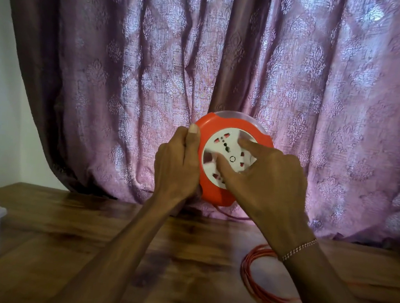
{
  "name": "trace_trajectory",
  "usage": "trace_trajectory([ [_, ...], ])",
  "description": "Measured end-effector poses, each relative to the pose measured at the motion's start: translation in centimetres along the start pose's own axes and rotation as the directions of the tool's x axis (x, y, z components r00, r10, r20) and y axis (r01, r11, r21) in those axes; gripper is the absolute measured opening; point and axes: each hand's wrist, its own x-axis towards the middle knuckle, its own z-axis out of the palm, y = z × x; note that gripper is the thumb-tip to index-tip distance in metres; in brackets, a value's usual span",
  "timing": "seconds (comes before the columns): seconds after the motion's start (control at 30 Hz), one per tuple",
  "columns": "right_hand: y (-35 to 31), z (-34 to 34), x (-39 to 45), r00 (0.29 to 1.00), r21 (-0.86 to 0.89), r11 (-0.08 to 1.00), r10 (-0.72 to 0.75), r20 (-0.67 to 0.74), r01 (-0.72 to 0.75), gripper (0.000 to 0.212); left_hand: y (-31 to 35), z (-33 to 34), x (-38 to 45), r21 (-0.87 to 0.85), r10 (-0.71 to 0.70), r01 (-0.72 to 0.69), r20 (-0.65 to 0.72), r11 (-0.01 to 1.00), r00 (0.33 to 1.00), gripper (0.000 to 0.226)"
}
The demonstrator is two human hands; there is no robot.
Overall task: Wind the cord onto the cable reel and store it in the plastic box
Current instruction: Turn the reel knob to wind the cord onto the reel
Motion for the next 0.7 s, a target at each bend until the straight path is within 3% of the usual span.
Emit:
trace_trajectory([
  [0.1, 0.1, 0.0, 0.2, 0.999, -0.004, 1.0, 0.031, -0.013, -0.031, 0.072, -0.1, 0.1, 0.0, -0.005, 0.009, -0.009, -0.001, 1.0, 1.0, 0.048],
  [0.2, -0.1, -0.6, 0.2, 0.999, -0.122, 0.992, -0.024, -0.037, 0.019, 0.067, -0.3, 0.2, 0.0, -0.015, 0.001, -0.001, 0.0, 1.0, 1.0, 0.049],
  [0.33, 0.3, -2.0, 0.8, 0.982, -0.013, 0.986, -0.167, 0.088, 0.169, 0.029, -0.5, 0.1, 0.2, -0.022, -0.015, 0.015, -0.02, 1.0, 1.0, 0.052],
  [0.37, 0.5, -2.2, 0.9, 0.964, -0.003, 0.976, -0.215, 0.158, 0.218, 0.027, -0.5, 0.1, 0.2, -0.025, -0.015, 0.015, -0.021, 1.0, 1.0, 0.052],
  [0.5, 0.3, -2.5, 0.6, 0.86, -0.093, 0.94, -0.256, 0.441, 0.328, 0.062, -0.6, 0.1, 0.2, -0.055, -0.019, 0.018, -0.014, 0.998, 1.0, 0.053],
  [0.7, 0.3, -2.1, 0.4, 0.911, -0.112, 0.946, -0.253, 0.324, 0.303, 0.061, 0.0, 0.2, -0.1, 0.013, 0.018, -0.018, -0.002, 1.0, 1.0, 0.047],
])
